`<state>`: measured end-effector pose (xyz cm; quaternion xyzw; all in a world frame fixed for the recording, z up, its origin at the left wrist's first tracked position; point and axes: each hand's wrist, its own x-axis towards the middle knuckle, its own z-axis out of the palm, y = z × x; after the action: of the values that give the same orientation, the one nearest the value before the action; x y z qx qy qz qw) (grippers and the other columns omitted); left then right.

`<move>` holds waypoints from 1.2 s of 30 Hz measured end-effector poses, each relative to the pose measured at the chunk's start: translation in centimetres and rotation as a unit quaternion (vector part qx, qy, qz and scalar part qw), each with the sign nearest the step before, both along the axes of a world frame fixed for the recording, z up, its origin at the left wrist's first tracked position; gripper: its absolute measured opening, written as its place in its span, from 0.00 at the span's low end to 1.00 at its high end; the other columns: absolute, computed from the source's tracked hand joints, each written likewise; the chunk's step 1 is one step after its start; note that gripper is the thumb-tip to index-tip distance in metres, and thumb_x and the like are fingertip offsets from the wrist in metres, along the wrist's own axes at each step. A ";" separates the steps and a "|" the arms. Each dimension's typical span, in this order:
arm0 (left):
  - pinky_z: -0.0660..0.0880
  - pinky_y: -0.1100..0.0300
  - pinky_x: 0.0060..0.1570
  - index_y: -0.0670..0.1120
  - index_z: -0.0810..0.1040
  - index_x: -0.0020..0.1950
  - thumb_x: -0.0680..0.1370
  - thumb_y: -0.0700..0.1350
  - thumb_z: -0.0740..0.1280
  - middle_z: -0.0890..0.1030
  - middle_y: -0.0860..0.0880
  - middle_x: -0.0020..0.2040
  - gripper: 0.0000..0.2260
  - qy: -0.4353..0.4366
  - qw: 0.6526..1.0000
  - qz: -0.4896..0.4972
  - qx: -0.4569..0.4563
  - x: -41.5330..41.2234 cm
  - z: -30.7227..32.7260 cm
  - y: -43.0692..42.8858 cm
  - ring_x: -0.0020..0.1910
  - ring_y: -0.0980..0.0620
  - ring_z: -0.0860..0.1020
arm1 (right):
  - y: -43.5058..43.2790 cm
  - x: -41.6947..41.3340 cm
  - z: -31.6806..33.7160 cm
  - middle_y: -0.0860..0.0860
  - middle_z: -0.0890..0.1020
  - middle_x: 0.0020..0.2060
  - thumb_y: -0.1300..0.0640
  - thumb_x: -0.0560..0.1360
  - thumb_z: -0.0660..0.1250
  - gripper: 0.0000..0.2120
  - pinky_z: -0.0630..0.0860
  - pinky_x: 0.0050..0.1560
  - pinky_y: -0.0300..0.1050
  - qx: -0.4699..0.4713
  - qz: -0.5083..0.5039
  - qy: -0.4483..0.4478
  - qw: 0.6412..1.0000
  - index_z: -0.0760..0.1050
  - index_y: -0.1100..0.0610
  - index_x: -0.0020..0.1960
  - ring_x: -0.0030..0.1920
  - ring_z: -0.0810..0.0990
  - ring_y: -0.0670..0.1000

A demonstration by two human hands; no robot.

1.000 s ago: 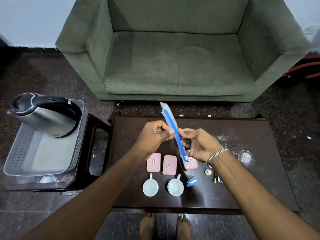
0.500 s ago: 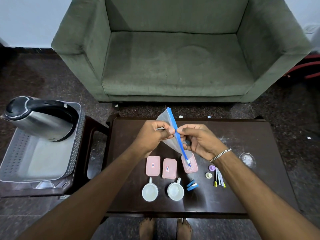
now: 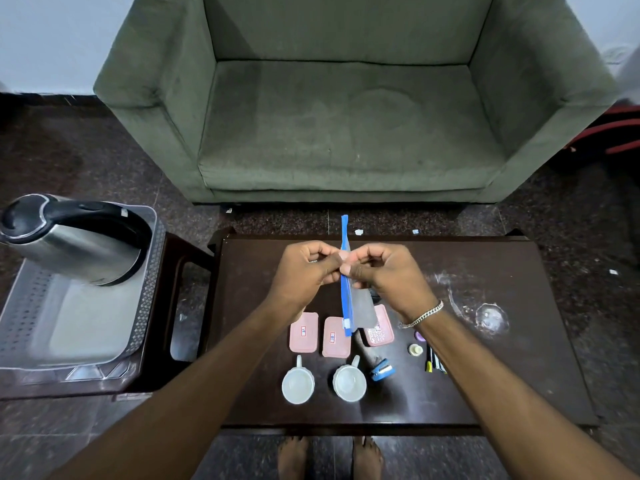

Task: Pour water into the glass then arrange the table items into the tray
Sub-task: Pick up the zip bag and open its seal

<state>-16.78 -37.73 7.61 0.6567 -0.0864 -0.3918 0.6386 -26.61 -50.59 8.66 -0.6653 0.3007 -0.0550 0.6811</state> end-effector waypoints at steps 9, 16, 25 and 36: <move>0.81 0.63 0.43 0.40 0.79 0.44 0.83 0.35 0.65 0.83 0.44 0.40 0.08 0.063 0.998 -0.033 -0.003 -0.2 -0.2 0.4 0.39 0.55 0.84 | 0.8 -0.2 -0.1 0.60 0.81 0.40 0.70 0.68 0.76 0.11 0.82 0.41 0.45 -0.011 0.010 0.009 1.000 0.78 0.67 0.49 0.37 0.80 0.52; 0.80 0.51 0.41 0.44 0.74 0.47 0.78 0.32 0.68 0.81 0.46 0.42 0.08 -0.156 0.985 -0.040 0.065 0.6 -0.3 1.2 0.37 0.49 0.79 | -0.2 -0.7 -0.5 0.58 0.79 0.35 0.74 0.69 0.72 0.15 0.72 0.30 0.36 -0.021 -0.079 0.004 0.997 0.75 0.64 0.53 0.29 0.76 0.46; 0.71 0.57 0.68 0.47 0.79 0.68 0.72 0.42 0.55 0.66 0.54 0.78 0.26 -0.441 0.842 -0.198 0.239 1.5 1.4 2.6 0.67 0.51 0.77 | -0.9 -1.7 0.2 0.50 0.73 0.46 0.72 0.69 0.63 0.17 0.76 0.44 0.42 -0.440 0.032 0.027 0.897 0.84 0.55 0.45 0.43 0.76 0.49; 0.71 0.52 0.64 0.45 0.69 0.76 0.74 0.36 0.63 0.60 0.54 0.82 0.29 -0.458 0.804 -0.290 0.246 0.1 4.2 1.5 0.73 0.52 0.70 | 4.7 -0.4 3.6 0.52 0.80 0.36 0.63 0.67 0.64 0.09 0.72 0.36 0.46 -0.497 0.123 0.103 0.853 0.82 0.55 0.38 0.38 0.77 0.59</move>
<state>-16.64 -36.28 11.81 0.8389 -0.4562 -0.2206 0.1986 -27.02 -45.91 12.24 -0.9486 0.2173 -0.0447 0.2257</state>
